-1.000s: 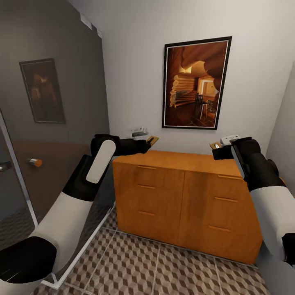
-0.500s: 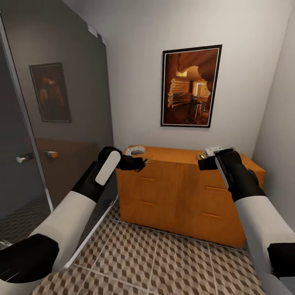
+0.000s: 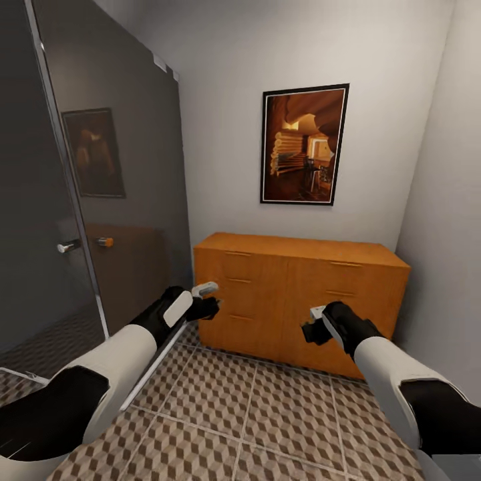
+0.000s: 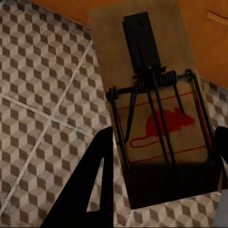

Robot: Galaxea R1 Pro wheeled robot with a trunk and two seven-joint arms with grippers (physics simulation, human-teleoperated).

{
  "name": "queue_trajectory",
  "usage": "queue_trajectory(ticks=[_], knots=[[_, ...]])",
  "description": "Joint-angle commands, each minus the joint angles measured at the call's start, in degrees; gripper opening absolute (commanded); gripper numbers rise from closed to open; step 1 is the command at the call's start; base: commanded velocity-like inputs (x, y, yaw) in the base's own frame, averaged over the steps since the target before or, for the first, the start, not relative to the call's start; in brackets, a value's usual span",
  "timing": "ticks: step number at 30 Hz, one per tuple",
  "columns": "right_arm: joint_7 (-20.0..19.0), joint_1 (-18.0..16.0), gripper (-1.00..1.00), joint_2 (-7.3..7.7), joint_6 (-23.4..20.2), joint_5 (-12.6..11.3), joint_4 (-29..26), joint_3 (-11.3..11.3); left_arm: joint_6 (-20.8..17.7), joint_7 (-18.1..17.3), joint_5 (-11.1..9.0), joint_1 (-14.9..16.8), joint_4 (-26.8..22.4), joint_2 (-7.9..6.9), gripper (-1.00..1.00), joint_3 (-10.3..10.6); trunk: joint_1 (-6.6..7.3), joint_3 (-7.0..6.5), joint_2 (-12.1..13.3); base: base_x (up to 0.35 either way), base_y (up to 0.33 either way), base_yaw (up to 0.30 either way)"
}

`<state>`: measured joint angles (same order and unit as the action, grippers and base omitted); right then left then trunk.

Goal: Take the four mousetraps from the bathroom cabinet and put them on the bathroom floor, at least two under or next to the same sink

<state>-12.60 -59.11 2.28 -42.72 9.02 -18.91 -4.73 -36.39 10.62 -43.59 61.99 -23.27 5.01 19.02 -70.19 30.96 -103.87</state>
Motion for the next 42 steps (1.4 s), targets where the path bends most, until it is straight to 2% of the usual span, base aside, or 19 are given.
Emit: queue_trajectory(ticks=[1,4,6,9,12,14,16,20,29,30,32,33,35,36,38,39,42], knots=[[-0.3,0.0,-1.00,-0.38,1.5,0.6,2.2,-0.4,1.7,-0.8,0.4,0.1,2.7,0.06,-1.00,0.5,0.05,0.05,0.0,-0.345,0.000,0.000],[-0.1,0.0,-1.00,-0.90,5.4,0.5,7.2,-0.4,5.2,-3.4,2.9,0.1,7.8,0.31,-1.00,0.8,0.05,0.05,0.0,-0.345,0.000,0.000],[0.3,0.0,-1.00,-1.30,9.8,0.5,12.3,-0.4,9.0,-6.5,5.2,0.1,13.3,0.44,-1.00,0.9,0.05,0.05,0.0,-0.345,0.000,0.000],[1.1,0.0,-1.00,-1.92,14.0,0.5,16.9,-0.4,12.9,-9.4,6.5,0.0,18.5,0.53,-1.00,0.9,0.05,0.05,0.0,-0.345,0.000,0.000],[2.1,0.5,-1.00,-2.36,17.8,0.4,19.2,-0.4,16.1,-11.0,7.1,-0.8,21.2,0.55,-1.00,0.9,0.05,0.05,0.0,-0.345,0.000,0.000],[3.0,1.8,-1.00,-2.53,19.7,0.4,20.0,-0.4,17.8,-11.6,7.5,-2.7,22.1,0.52,-1.00,1.0,0.05,0.05,0.0,-0.345,0.000,0.000],[4.1,4.8,-1.00,-2.67,21.4,0.4,20.4,-0.4,19.6,-11.9,8.0,-5.6,22.6,0.43,-1.00,1.0,0.05,0.05,0.0,-0.345,0.000,0.000],[4.9,8.9,-1.00,-2.83,24.2,0.4,20.7,-0.4,22.5,-12.0,8.1,-9.4,22.9,0.42,-1.00,1.0,0.05,0.05,0.0,-0.345,0.000,0.000],[6.7,14.4,-1.00,-3.72,34.5,0.3,20.8,-0.3,28.1,-11.9,8.3,-18.0,23.0,0.45,-1.00,1.1,0.05,0.05,0.0,-0.346,0.000,0.000],[8.0,16.2,-1.00,-3.97,35.8,0.3,20.8,-0.3,30.4,-11.7,8.3,-20.6,23.0,0.47,-1.00,1.1,0.05,0.05,0.0,-0.346,0.000,0.000],[8.4,16.7,-1.00,-4.44,35.9,0.4,20.8,-0.3,31.5,-11.6,8.2,-22.0,23.0,0.46,-1.00,1.1,0.05,0.05,0.0,-0.346,0.000,0.000],[8.6,17.2,-1.00,-4.73,36.3,0.5,20.8,-0.3,32.4,-11.5,8.1,-24.1,23.0,0.26,-1.00,1.1,0.05,0.05,0.0,-0.346,0.000,0.000],[8.6,17.4,-1.00,-4.84,36.3,0.6,20.8,-0.4,32.5,-11.5,8.0,-24.9,23.0,0.17,-1.00,1.0,0.05,0.05,0.0,-0.346,0.000,0.000],[9.9,17.7,-1.00,-5.50,36.0,0.6,20.8,-0.4,34.8,-11.5,7.7,-26.2,23.0,-0.16,-1.00,1.0,0.05,0.05,0.0,-0.152,0.000,0.000],[11.1,17.8,-1.00,-5.75,35.9,0.6,20.8,-0.3,37.3,-11.5,7.6,-26.4,23.0,-0.23,-1.00,1.0,0.05,0.05,0.0,-0.088,0.000,0.055],[12.1,17.8,-1.00,-5.89,35.8,0.6,20.8,-0.3,40.0,-11.5,7.5,-26.6,23.1,-0.27,-1.00,1.0,0.05,0.05,0.0,-0.026,0.000,0.216],[12.4,17.8,-1.00,-6.06,35.8,0.6,20.8,-0.4,41.2,-11.4,7.4,-27.0,23.1,-0.29,-1.00,1.0,0.05,0.05,0.0,-0.009,0.000,0.266]])
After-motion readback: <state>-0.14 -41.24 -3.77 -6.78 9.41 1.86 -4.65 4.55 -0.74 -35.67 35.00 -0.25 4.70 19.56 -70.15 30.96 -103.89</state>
